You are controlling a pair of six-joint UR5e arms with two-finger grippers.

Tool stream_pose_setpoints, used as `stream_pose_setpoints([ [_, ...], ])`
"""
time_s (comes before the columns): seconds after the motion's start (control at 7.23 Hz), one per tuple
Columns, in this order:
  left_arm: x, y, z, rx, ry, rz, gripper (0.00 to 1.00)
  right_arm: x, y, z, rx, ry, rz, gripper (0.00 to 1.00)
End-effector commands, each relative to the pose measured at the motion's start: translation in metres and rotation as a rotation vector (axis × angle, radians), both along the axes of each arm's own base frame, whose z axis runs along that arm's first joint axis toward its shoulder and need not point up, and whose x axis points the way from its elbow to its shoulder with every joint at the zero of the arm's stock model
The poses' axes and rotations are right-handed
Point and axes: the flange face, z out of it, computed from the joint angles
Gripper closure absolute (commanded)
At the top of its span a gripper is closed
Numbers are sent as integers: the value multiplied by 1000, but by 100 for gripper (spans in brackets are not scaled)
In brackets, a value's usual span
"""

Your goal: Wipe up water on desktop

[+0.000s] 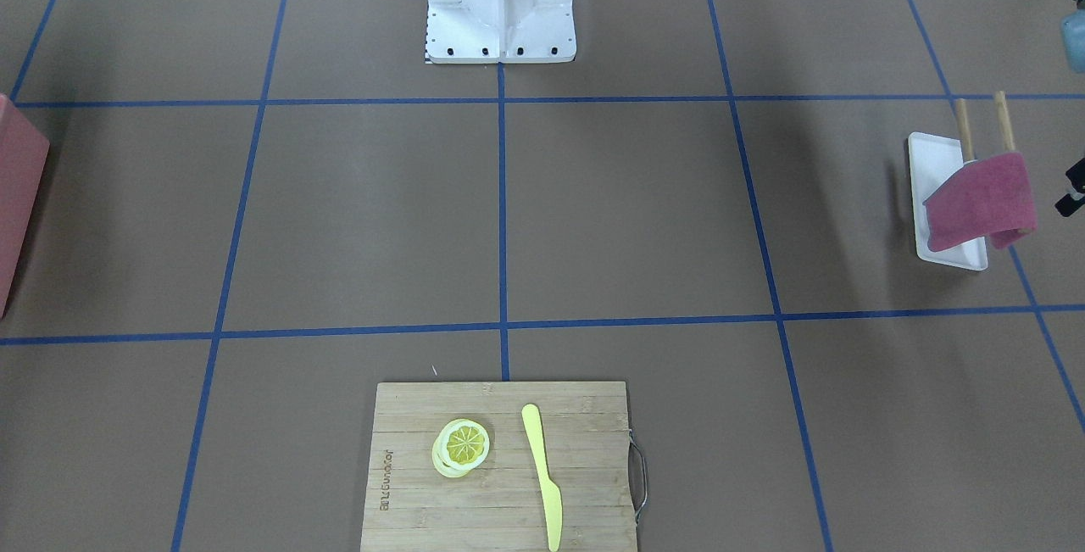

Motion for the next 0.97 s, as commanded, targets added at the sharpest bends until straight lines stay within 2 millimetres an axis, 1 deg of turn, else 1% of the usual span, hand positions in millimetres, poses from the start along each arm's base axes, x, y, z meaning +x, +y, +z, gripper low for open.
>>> stream_pose_setpoints([
  [0.0, 23, 41, 18, 38, 3, 49, 10, -1, 0, 1, -2, 1, -1, 0],
  [0.28, 26, 42, 17, 40, 9, 57, 55, -1, 0, 0, 1, -1, -2, 0],
  [0.41, 26, 41, 16, 43, 12, 58, 64, -1, 0, 0, -1, -1, -2, 0],
  [0.55, 27, 40, 15, 44, 12, 58, 70, 0, 0, 1, -2, -1, 0, 0],
  [0.83, 26, 41, 16, 43, 12, 58, 71, 0, 0, 0, -1, -1, 0, 0],
])
